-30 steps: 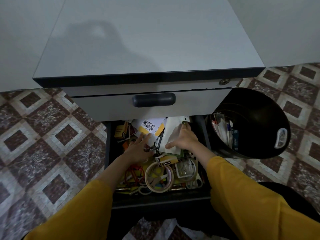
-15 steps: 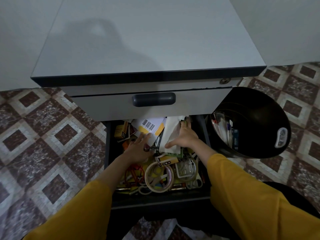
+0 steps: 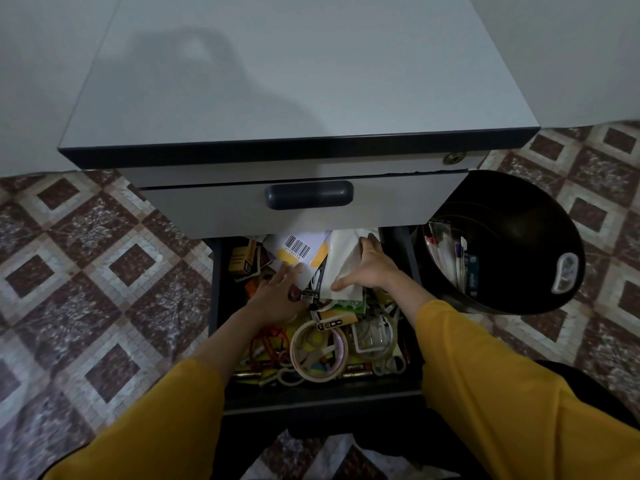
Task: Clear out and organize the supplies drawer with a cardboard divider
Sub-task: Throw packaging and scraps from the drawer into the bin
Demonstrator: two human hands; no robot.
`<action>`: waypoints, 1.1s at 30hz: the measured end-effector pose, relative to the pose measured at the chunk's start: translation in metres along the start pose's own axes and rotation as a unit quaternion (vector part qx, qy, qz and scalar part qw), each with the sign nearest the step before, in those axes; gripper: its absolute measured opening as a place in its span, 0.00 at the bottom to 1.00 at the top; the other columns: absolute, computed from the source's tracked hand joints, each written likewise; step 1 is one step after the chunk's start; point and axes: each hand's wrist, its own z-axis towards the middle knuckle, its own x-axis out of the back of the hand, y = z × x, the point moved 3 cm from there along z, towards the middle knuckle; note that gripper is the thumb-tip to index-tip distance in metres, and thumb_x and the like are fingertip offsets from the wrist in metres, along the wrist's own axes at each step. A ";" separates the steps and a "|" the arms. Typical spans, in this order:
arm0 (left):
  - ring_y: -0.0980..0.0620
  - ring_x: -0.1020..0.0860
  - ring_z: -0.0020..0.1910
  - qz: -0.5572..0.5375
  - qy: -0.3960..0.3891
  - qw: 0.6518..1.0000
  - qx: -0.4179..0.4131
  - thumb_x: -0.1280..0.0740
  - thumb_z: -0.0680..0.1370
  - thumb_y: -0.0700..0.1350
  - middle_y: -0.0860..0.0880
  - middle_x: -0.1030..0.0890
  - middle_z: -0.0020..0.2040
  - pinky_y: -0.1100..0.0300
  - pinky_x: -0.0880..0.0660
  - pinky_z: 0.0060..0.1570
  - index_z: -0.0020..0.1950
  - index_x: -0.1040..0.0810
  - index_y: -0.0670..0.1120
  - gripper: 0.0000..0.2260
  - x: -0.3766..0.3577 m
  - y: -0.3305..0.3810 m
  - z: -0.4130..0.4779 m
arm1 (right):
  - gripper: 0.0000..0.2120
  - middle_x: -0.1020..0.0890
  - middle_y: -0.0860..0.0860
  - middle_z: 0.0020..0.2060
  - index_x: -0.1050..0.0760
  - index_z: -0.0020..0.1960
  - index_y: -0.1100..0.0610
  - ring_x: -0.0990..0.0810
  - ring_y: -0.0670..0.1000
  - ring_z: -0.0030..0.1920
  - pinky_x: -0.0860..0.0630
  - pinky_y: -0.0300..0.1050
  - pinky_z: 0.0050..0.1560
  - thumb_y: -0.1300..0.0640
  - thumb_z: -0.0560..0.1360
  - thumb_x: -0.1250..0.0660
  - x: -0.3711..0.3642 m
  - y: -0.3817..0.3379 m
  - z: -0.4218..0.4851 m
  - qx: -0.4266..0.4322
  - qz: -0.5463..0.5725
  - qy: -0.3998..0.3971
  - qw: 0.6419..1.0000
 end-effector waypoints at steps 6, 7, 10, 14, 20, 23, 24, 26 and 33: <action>0.46 0.54 0.76 0.007 -0.006 1.000 0.001 0.41 0.80 0.53 0.46 0.57 0.78 0.54 0.50 0.72 0.77 0.57 0.51 0.33 -0.006 0.007 -0.016 | 0.57 0.57 0.51 0.76 0.54 0.77 0.60 0.54 0.53 0.76 0.47 0.48 0.73 0.44 0.62 0.23 -0.010 0.006 -0.019 0.008 -0.002 -0.002 1.000; 0.45 0.51 0.76 0.004 -0.007 1.000 0.006 0.40 0.79 0.54 0.46 0.56 0.78 0.54 0.47 0.71 0.77 0.57 0.51 0.33 -0.008 0.007 -0.020 | 0.56 0.56 0.51 0.76 0.54 0.77 0.60 0.52 0.53 0.76 0.46 0.48 0.73 0.45 0.62 0.22 -0.013 0.007 -0.025 0.006 0.007 -0.001 1.000; 0.44 0.50 0.76 0.038 -0.015 0.999 0.009 0.42 0.80 0.54 0.46 0.56 0.78 0.52 0.45 0.71 0.77 0.55 0.50 0.32 -0.014 0.010 -0.031 | 0.56 0.48 0.52 0.75 0.52 0.76 0.60 0.45 0.55 0.74 0.41 0.49 0.71 0.46 0.61 0.21 -0.021 0.012 -0.042 -0.003 0.053 0.017 0.998; 0.46 0.51 0.76 0.064 0.000 0.998 0.005 0.43 0.80 0.53 0.44 0.53 0.77 0.54 0.47 0.71 0.77 0.55 0.48 0.31 -0.017 0.017 -0.047 | 0.50 0.38 0.54 0.70 0.46 0.73 0.62 0.38 0.54 0.70 0.35 0.46 0.67 0.52 0.61 0.20 -0.029 0.013 -0.063 -0.012 0.079 0.037 0.996; 0.48 0.47 0.76 0.028 0.007 1.000 0.003 0.40 0.79 0.52 0.47 0.47 0.77 0.56 0.45 0.71 0.77 0.49 0.50 0.30 -0.027 0.012 -0.061 | 0.35 0.30 0.53 0.61 0.34 0.64 0.58 0.30 0.52 0.60 0.27 0.45 0.55 0.58 0.63 0.22 -0.026 0.015 -0.083 -0.003 0.109 0.037 0.993; 0.47 0.42 0.73 0.034 0.042 0.998 0.022 0.40 0.78 0.53 0.50 0.43 0.76 0.54 0.40 0.69 0.76 0.45 0.54 0.27 -0.032 0.003 -0.064 | 0.31 0.28 0.53 0.60 0.33 0.64 0.58 0.28 0.51 0.56 0.27 0.46 0.55 0.56 0.66 0.24 -0.023 0.016 -0.089 0.003 0.119 0.042 0.992; 0.47 0.39 0.72 0.055 0.061 0.996 0.029 0.41 0.78 0.53 0.51 0.40 0.75 0.52 0.39 0.67 0.75 0.43 0.56 0.26 -0.032 0.004 -0.066 | 0.31 0.27 0.53 0.60 0.33 0.65 0.58 0.27 0.51 0.56 0.26 0.46 0.55 0.55 0.66 0.25 -0.023 0.018 -0.089 -0.001 0.135 0.045 0.990; 0.48 0.33 0.67 0.103 0.104 0.989 0.022 0.42 0.78 0.54 0.51 0.31 0.70 0.52 0.36 0.64 0.73 0.38 0.58 0.23 -0.033 0.008 -0.072 | 0.27 0.25 0.53 0.57 0.32 0.63 0.58 0.25 0.52 0.55 0.25 0.45 0.53 0.53 0.68 0.26 -0.021 0.021 -0.090 -0.009 0.164 0.063 0.984; 0.51 0.21 0.52 -0.056 0.164 0.985 0.017 0.40 0.79 0.52 0.50 0.19 0.57 0.60 0.24 0.49 0.62 0.23 0.52 0.14 -0.025 0.005 -0.068 | 0.16 0.22 0.53 0.45 0.27 0.47 0.61 0.24 0.51 0.44 0.26 0.45 0.45 0.52 0.69 0.26 -0.014 0.017 -0.087 -0.049 0.206 0.100 0.972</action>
